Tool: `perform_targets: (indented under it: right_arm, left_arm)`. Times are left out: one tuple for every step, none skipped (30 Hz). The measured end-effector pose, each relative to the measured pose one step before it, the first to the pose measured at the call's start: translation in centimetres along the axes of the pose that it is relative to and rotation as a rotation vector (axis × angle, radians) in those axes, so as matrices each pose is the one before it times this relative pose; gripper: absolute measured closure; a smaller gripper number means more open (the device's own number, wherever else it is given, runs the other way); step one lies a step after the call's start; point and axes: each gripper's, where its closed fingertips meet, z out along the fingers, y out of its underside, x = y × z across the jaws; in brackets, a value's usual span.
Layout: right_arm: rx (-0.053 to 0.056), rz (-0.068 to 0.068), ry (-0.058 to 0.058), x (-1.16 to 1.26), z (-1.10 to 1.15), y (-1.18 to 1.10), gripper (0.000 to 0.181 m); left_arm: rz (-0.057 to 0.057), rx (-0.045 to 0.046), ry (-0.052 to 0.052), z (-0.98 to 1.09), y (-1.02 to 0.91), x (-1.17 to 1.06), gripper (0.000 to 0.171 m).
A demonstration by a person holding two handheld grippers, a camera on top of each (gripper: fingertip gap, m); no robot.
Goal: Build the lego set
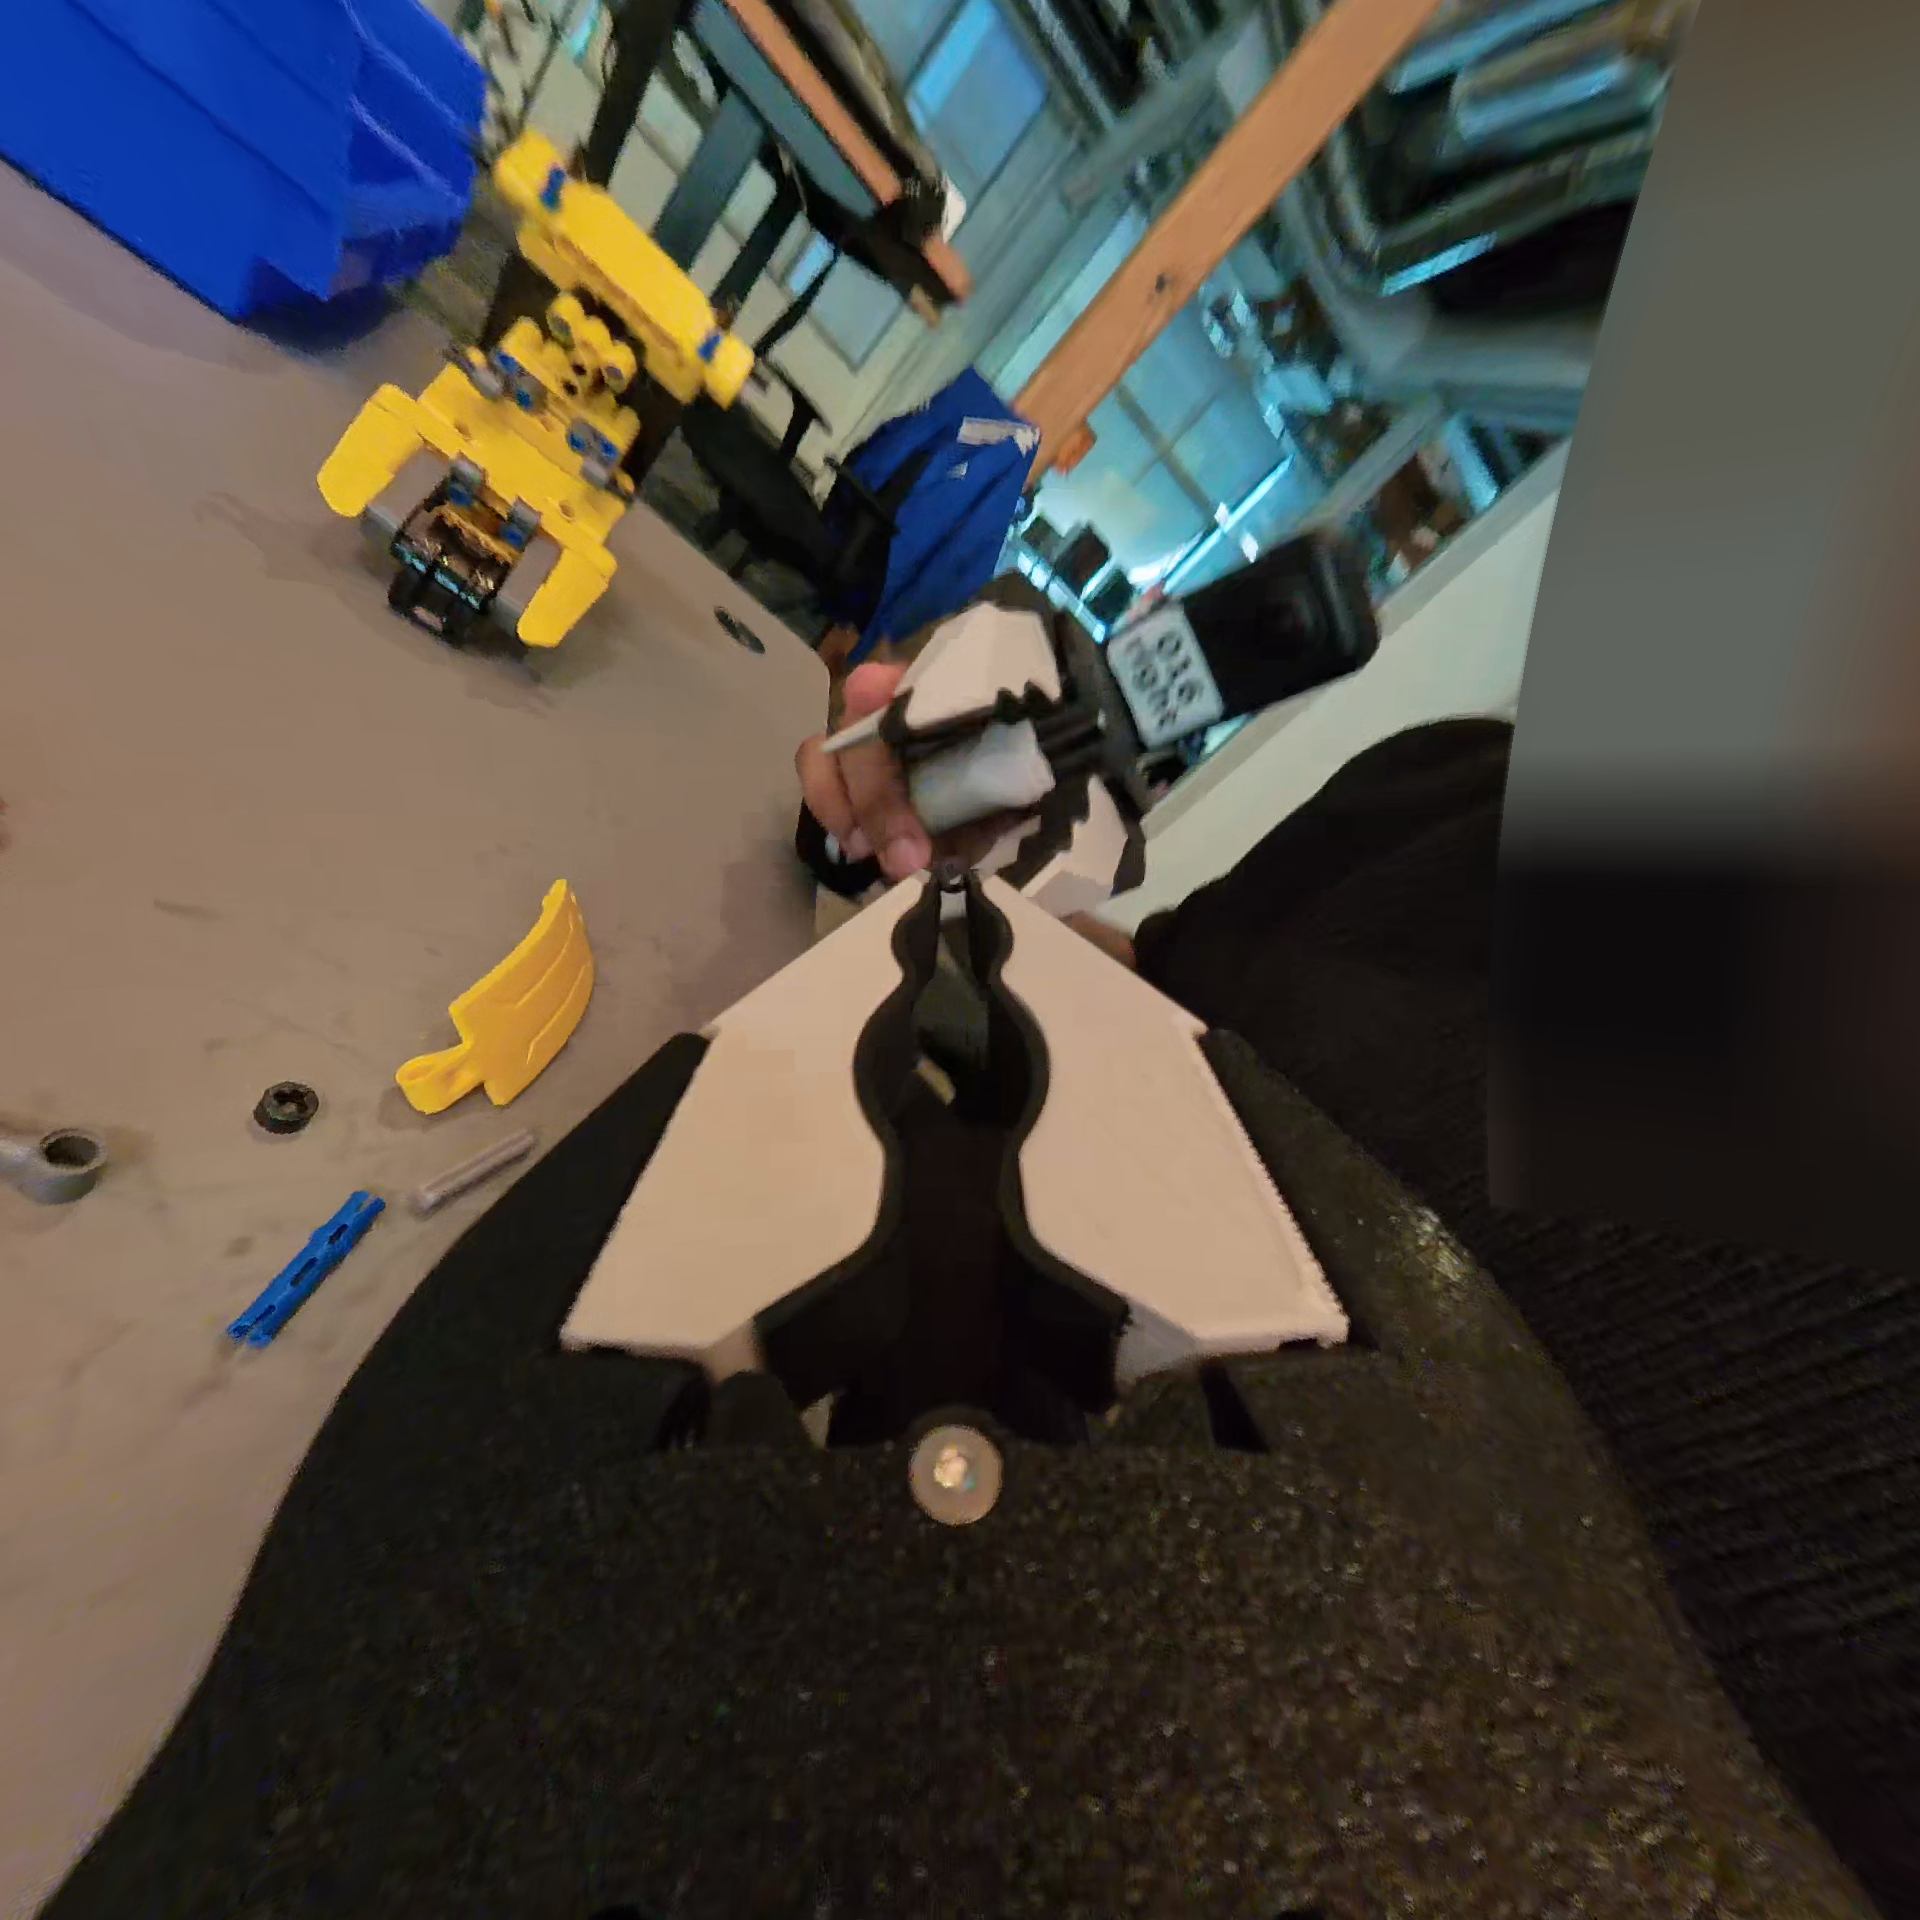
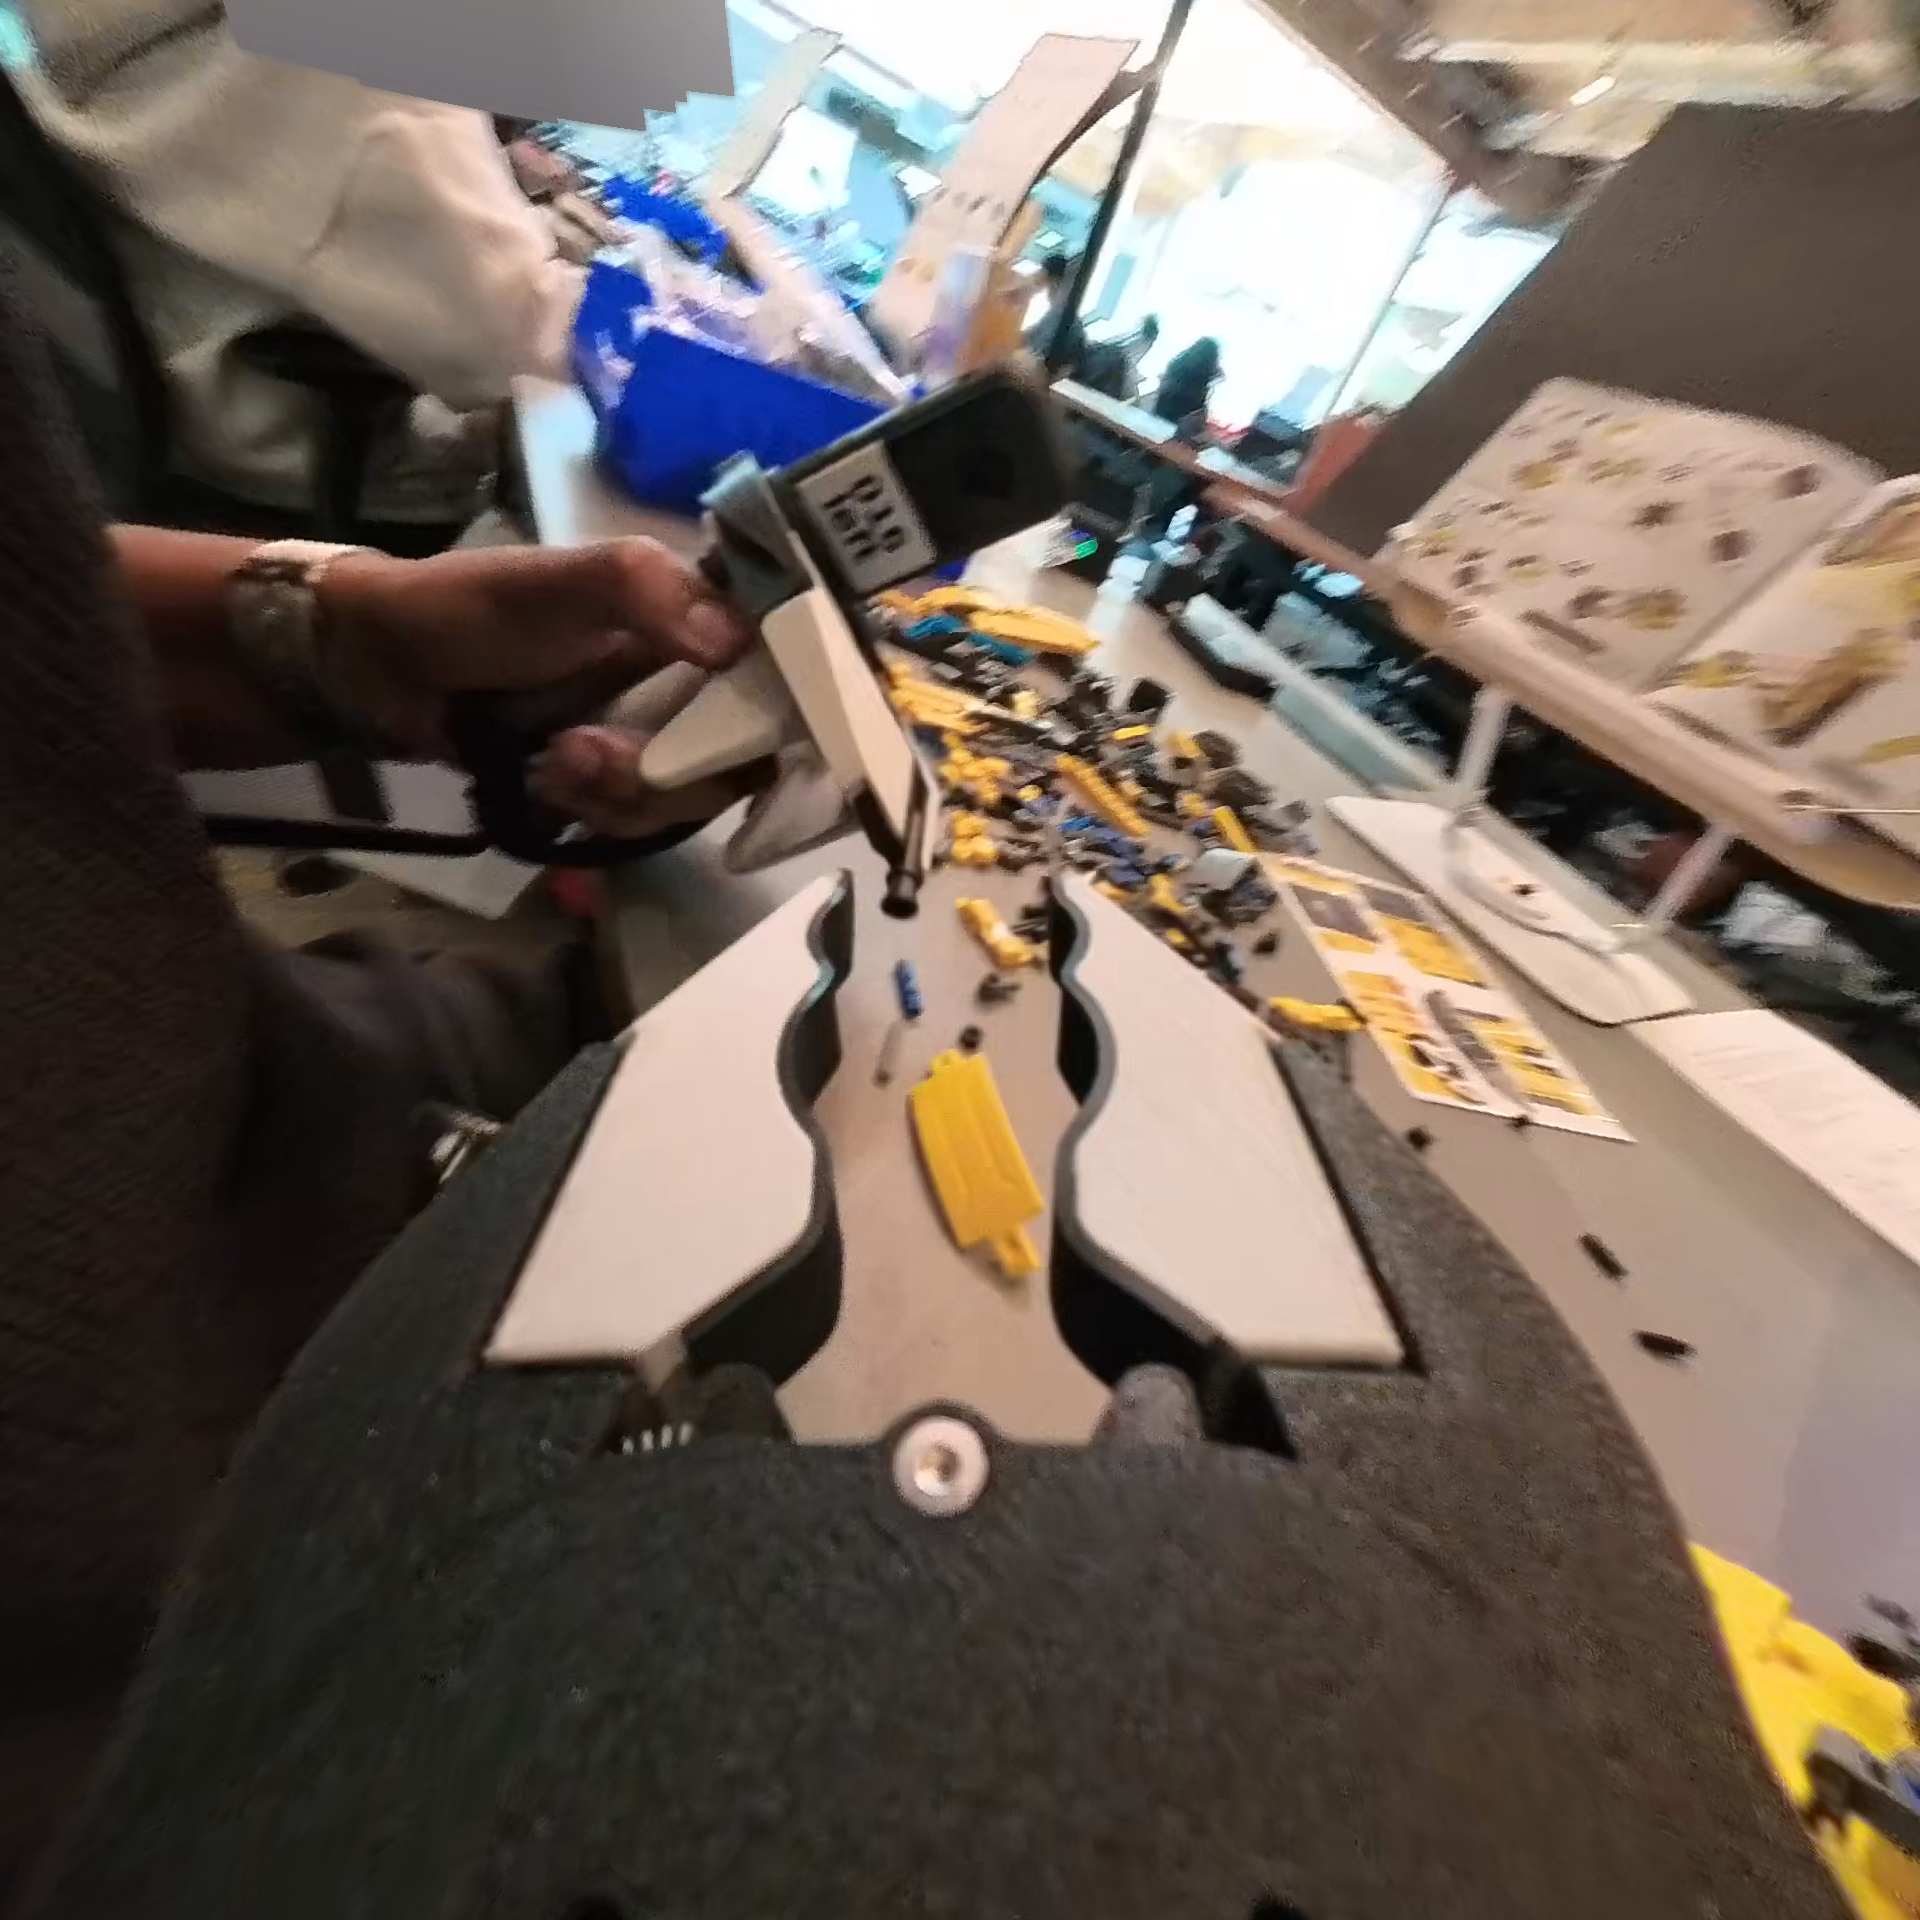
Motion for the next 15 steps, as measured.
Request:
perform_targets:
  right_arm:
    - [0.0204,-0.0071,0.0474,0.505,-0.079,-0.211,0.143]
    - [0.0204,-0.0006,0.0361,0.297,-0.043,-0.170,0.140]
    - [0.0219,0.0047,0.0280,0.154,-0.002,-0.185,0.138]
    - [0.0190,0.0020,0.0210,0.012,0.009,-0.236,0.138]
    - [0.0220,-0.0048,0.0237,0.034,0.023,-0.379,0.138]
    - [0.0278,-0.0087,0.0364,0.219,-0.021,-0.447,0.138]
    - [0.0226,-0.0153,0.0231,0.060,-0.016,-0.367,0.142]
    - [0.0093,-0.0131,-0.0004,-0.200,0.029,-0.205,0.152]
    - [0.0017,-0.0018,-0.0139,-0.329,0.093,-0.095,0.157]
    - [0.0002,0.0061,-0.0192,-0.357,0.110,-0.021,0.158]
    - [0.0001,0.0062,-0.0163,-0.282,0.104,0.027,0.159]
    - [-0.0014,0.0018,-0.0118,-0.179,0.074,0.038,0.160]
    - [-0.0007,-0.0010,-0.0088,-0.112,0.031,0.004,0.161]
    - [0.0025,-0.0022,-0.0082,-0.090,-0.003,-0.055,0.164]
    - [0.0056,-0.0032,-0.0092,-0.109,-0.049,-0.120,0.171]
  left_arm:
    - [-0.0199,0.04383,0.0153,-0.270,-0.624,0.131,0.168]
    - [-0.0225,0.04149,0.0116,-0.271,-0.578,0.060,0.168]
    - [-0.0201,0.03416,0.0075,-0.239,-0.450,0.002,0.168]
    - [-0.0185,0.01986,0.0086,-0.153,-0.258,0.025,0.168]
    - [-0.0176,0.00728,0.0089,-0.058,-0.054,0.046,0.168]
    - [-0.0156,0.00115,0.0126,0.027,0.049,0.138,0.168]
    - [-0.0132,0.00266,0.0145,0.077,0.036,0.211,0.168]
    - [-0.0131,0.00130,0.0156,0.108,0.058,0.230,0.168]
    - [-0.0115,-0.00093,0.0161,0.129,0.074,0.254,0.167]
    - [-0.0092,-0.00185,0.0191,0.128,0.069,0.299,0.167]
    - [-0.0080,-0.00045,0.0136,0.090,0.047,0.223,0.168]
    - [-0.0063,-0.00198,0.0109,0.073,0.062,0.182,0.168]
    - [-0.0043,-0.00440,0.0086,0.045,0.087,0.131,0.167]
    - [-0.0038,-0.00520,0.0012,0.029,0.112,0.025,0.167]
    - [-0.0016,-0.00597,-0.0014,0.017,0.116,-0.016,0.167]
